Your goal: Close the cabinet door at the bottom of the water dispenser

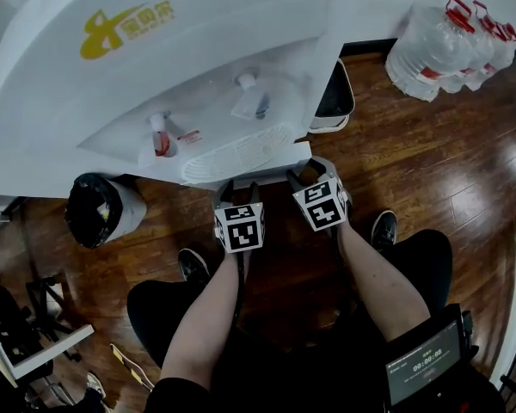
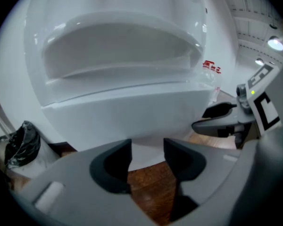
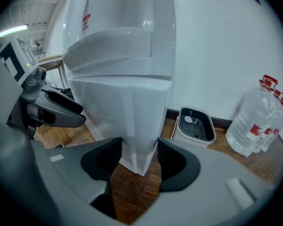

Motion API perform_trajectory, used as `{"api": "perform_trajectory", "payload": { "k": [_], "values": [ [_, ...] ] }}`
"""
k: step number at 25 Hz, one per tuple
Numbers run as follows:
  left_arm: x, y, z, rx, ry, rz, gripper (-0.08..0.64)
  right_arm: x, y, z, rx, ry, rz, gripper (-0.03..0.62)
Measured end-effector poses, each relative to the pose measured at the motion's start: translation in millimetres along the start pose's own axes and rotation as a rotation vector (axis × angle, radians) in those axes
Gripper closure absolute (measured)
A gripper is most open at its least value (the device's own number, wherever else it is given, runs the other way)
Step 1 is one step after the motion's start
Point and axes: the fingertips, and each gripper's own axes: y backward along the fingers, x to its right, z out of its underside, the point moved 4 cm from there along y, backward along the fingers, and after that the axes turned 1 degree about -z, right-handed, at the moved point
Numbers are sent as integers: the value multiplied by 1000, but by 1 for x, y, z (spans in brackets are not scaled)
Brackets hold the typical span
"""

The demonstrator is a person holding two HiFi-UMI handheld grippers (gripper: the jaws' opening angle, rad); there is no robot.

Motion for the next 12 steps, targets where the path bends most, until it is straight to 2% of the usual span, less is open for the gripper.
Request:
{"api": "perform_trajectory", "payload": {
  "k": [5,9,12],
  "values": [
    [-6,5,-4,2,120,-30,356,1,-3,-2,3,34,-17,351],
    [-6,3,-7,2,139,-28,356,4,-3,-9,-2,87,-10,351],
    [-7,2,-7,0,135,-30,356,5,-8,-8,0,66,-18,351]
  ]
}}
